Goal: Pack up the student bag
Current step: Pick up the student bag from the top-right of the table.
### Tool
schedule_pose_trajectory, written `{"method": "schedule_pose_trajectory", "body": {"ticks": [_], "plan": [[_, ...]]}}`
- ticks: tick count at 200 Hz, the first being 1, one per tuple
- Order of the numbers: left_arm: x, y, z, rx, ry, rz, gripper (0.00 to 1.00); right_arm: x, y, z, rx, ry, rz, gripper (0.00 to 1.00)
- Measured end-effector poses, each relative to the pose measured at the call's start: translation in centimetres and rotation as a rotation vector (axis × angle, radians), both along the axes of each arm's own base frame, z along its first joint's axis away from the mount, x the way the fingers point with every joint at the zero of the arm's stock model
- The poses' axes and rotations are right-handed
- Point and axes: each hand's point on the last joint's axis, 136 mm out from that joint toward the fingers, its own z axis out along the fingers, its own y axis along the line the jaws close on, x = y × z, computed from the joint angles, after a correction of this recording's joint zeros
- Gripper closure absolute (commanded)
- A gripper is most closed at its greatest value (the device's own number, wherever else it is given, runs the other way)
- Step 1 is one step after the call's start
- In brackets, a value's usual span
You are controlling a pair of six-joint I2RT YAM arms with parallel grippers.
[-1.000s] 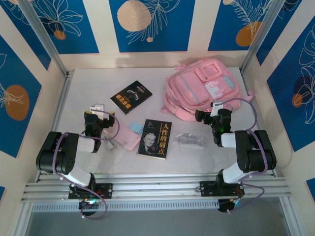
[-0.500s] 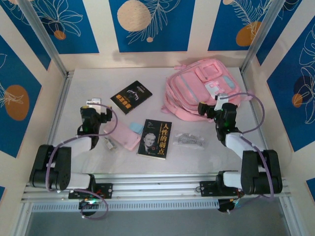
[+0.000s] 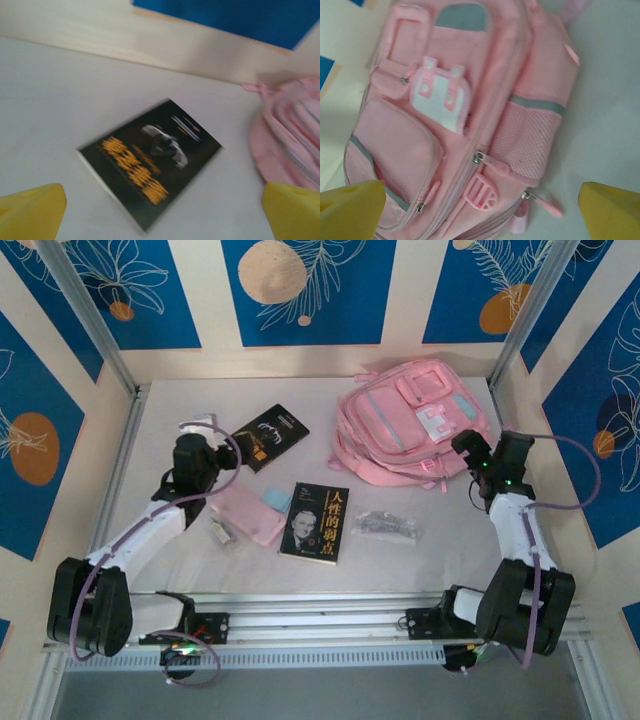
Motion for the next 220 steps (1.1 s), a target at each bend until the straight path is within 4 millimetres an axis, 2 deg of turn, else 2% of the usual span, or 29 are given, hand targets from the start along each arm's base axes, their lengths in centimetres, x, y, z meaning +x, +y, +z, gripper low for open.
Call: {"method": "schedule_pose_trajectory", "body": {"ticks": [6, 15, 27, 59, 87, 103, 141, 182, 220], "plan": [[-0.4, -1.3, -0.5, -0.014, 0.019, -0.032, 0.0, 0.2, -0.2, -0.7, 0.054, 0.015, -0.003, 0.03], [-1.0, -3.1, -1.2, -0.024, 0.047, -0.078, 0.0, 0.8, -0.4, -1.6, 0.128, 0.038, 0.007, 0.11], [-1.7, -5.2, -2.3, -0.035, 0.083, -0.133, 0.0, 2.1, -0.5, -2.8, 0.219, 0.063, 0.034, 0.16], [-3.6, -10.2, -5.1, -0.06, 0.179, -0.255, 0.0, 5.6, -0.2, -6.2, 0.394, 0.107, 0.093, 0.22], [-4.8, -13.4, -6.0, -0.068, 0.219, -0.331, 0.0, 6.0, 0.3, -9.7, 0.486, 0.166, 0.095, 0.25], [-5.3, -14.8, -5.7, -0.071, 0.217, -0.365, 0.0, 6.1, 0.4, -10.2, 0.497, 0.17, 0.09, 0.25], [-5.3, -16.3, -5.0, -0.08, 0.213, -0.39, 0.0, 5.9, 0.0, -10.3, 0.474, 0.184, 0.068, 0.24], [-5.0, -16.5, -5.4, -0.077, 0.225, -0.388, 0.0, 2.7, 0.2, -9.6, 0.412, 0.222, 0.038, 0.23], [-4.4, -16.9, -5.7, -0.073, 0.234, -0.387, 0.0, 2.5, 0.2, -10.9, 0.426, 0.249, 0.039, 0.24]]}}
